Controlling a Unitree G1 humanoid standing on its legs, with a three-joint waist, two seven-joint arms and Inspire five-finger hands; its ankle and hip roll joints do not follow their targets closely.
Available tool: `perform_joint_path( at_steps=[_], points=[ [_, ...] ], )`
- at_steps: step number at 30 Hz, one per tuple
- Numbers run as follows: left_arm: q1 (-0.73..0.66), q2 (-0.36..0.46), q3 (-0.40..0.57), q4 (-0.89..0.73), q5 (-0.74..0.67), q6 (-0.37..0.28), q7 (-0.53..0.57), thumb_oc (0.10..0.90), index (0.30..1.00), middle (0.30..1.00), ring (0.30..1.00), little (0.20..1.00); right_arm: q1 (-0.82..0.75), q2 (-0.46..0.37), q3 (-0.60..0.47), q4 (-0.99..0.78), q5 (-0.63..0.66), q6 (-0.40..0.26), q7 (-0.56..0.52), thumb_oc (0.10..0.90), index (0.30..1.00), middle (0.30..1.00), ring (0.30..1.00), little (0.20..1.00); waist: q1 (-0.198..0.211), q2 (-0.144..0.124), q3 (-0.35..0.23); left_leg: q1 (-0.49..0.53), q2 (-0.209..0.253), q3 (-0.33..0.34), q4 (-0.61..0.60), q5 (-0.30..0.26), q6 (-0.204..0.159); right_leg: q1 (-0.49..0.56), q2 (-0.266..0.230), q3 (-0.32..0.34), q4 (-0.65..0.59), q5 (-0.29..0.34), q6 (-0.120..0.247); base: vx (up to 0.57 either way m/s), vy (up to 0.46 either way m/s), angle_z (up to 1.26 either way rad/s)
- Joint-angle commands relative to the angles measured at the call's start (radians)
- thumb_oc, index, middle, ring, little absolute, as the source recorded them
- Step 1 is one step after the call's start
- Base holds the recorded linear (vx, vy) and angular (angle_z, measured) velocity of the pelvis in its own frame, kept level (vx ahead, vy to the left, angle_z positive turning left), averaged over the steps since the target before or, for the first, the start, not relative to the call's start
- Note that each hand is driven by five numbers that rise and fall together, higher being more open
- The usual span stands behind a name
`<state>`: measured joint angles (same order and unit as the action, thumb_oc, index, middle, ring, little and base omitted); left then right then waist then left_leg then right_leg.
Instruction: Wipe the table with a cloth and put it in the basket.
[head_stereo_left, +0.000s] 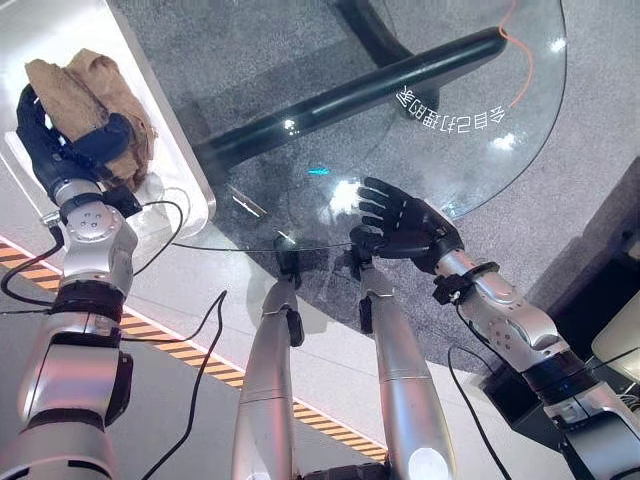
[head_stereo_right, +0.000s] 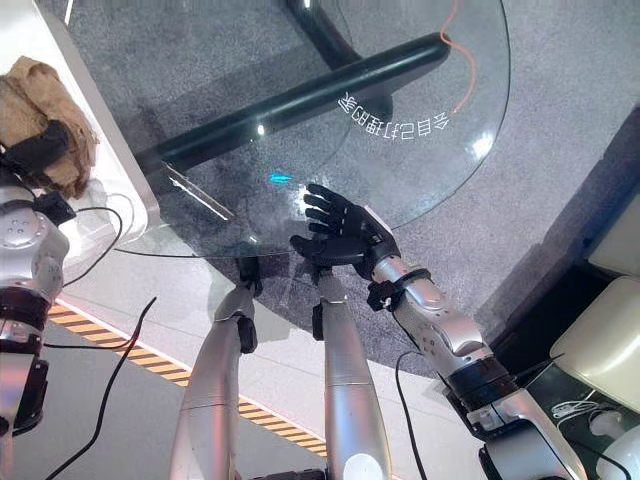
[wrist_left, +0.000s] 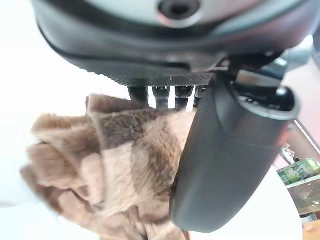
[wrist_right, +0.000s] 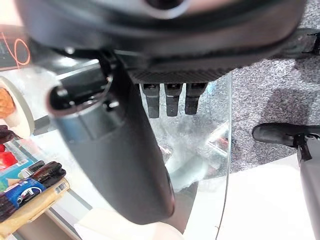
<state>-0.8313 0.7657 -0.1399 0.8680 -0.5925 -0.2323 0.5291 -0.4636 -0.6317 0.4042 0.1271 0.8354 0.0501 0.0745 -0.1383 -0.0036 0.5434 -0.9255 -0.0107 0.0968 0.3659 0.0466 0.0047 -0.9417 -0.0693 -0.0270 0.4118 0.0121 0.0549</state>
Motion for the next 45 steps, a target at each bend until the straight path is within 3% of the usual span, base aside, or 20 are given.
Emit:
perform_joint_path(
  at_steps=[1, 11, 16, 21, 26, 28, 35, 40, 45],
  points=[
    [0.076, 0.127, 0.096, -0.051, 0.045, -0.113, 0.044, 0.800, 0.900, 0.900, 0.900, 0.900, 0.094, 0.039, -0.032, -0.159, 0.011, -0.075, 0.008, 0.800, 0.900, 0.900, 0.900, 0.900, 0.037, -0.006, -0.023, 0.116, -0.060, -0.002, -0.026, -0.084, -0.016, 0.076, 0.068, 0.039, -0.064, -0.002, 0.030, -0.02, -0.065, 0.00],
    [0.224, 0.089, 0.175, -0.187, 0.086, -0.142, 0.040, 0.800, 0.900, 0.900, 0.900, 0.900, 0.156, 0.083, -0.064, -0.197, -0.026, -0.071, -0.005, 0.800, 0.900, 0.900, 0.900, 0.900, 0.061, -0.002, -0.023, 0.213, -0.075, -0.013, -0.054, -0.091, -0.016, 0.182, 0.058, 0.018, -0.095, -0.016, 0.027, -0.03, -0.074, 0.01],
    [0.335, 0.012, 0.203, -0.286, 0.146, -0.177, -0.013, 0.800, 0.900, 0.900, 0.900, 0.900, 0.195, 0.105, -0.078, -0.170, -0.081, -0.067, -0.032, 0.800, 0.900, 0.900, 0.900, 0.900, 0.081, -0.006, -0.023, 0.317, -0.075, -0.026, -0.089, -0.092, -0.022, 0.285, 0.051, 0.000, -0.121, -0.028, 0.029, -0.05, -0.121, 0.04],
    [0.516, -0.105, 0.171, -0.464, 0.256, -0.125, -0.096, 0.800, 0.900, 0.900, 0.900, 0.900, 0.266, 0.114, -0.111, -0.111, -0.166, -0.053, -0.034, 0.800, 0.900, 0.900, 0.900, 0.900, 0.103, -0.016, -0.023, 0.460, -0.073, -0.038, -0.153, -0.077, -0.027, 0.427, 0.050, -0.014, -0.163, -0.035, 0.030, -0.07, -0.138, 0.00],
    [0.645, -0.196, 0.088, -0.527, 0.231, -0.081, -0.217, 0.800, 0.900, 0.900, 0.900, 0.900, 0.335, 0.146, -0.140, -0.008, -0.191, -0.057, -0.013, 0.800, 0.900, 0.900, 0.900, 0.900, 0.112, -0.016, -0.023, 0.591, -0.064, -0.052, -0.217, -0.059, -0.034, 0.564, 0.040, -0.030, -0.211, -0.035, 0.034, -0.06, -0.120, -0.01],
    [0.725, -0.259, 0.028, -0.515, 0.216, -0.059, -0.289, 0.800, 0.900, 0.900, 0.900, 0.900, 0.381, 0.186, -0.147, 0.062, -0.205, -0.051, -0.010, 0.800, 0.900, 0.900, 0.900, 0.900, 0.113, -0.013, -0.059, 0.652, -0.061, -0.060, -0.262, -0.053, -0.036, 0.635, 0.032, -0.039, -0.250, -0.035, 0.037, -0.01, -0.140, -0.02],
    [0.840, -0.411, -0.046, -0.343, 0.158, -0.016, -0.342, 0.800, 0.900, 0.900, 0.900, 0.900, 0.452, 0.268, -0.113, 0.287, -0.253, -0.023, -0.009, 0.800, 0.900, 0.900, 0.900, 0.900, 0.122, -0.024, -0.172, 0.778, -0.046, -0.080, -0.356, -0.041, -0.045, 0.789, 0.030, -0.061, -0.351, -0.025, 0.028, 0.03, -0.126, -0.01],
    [0.859, -0.484, -0.082, -0.164, 0.116, 0.033, -0.325, 0.800, 0.900, 0.900, 0.900, 0.900, 0.456, 0.311, -0.102, 0.532, -0.262, 0.026, 0.017, 0.800, 0.900, 0.900, 0.900, 0.900, 0.132, -0.032, -0.253, 0.861, -0.031, -0.087, -0.394, -0.040, -0.047, 0.881, 0.031, -0.079, -0.393, -0.021, 0.029, 0.06, -0.105, 0.03],
    [0.824, -0.533, -0.108, 0.055, 0.118, 0.094, -0.378, 0.800, 0.900, 0.900, 0.900, 0.900, 0.437, 0.355, -0.099, 0.741, -0.265, 0.049, 0.053, 0.800, 0.900, 0.900, 0.900, 0.900, 0.131, -0.028, -0.325, 0.927, -0.016, -0.090, -0.435, -0.035, -0.051, 0.949, 0.034, -0.088, -0.427, -0.019, 0.033, 0.07, -0.066, 0.02]
  ],
)
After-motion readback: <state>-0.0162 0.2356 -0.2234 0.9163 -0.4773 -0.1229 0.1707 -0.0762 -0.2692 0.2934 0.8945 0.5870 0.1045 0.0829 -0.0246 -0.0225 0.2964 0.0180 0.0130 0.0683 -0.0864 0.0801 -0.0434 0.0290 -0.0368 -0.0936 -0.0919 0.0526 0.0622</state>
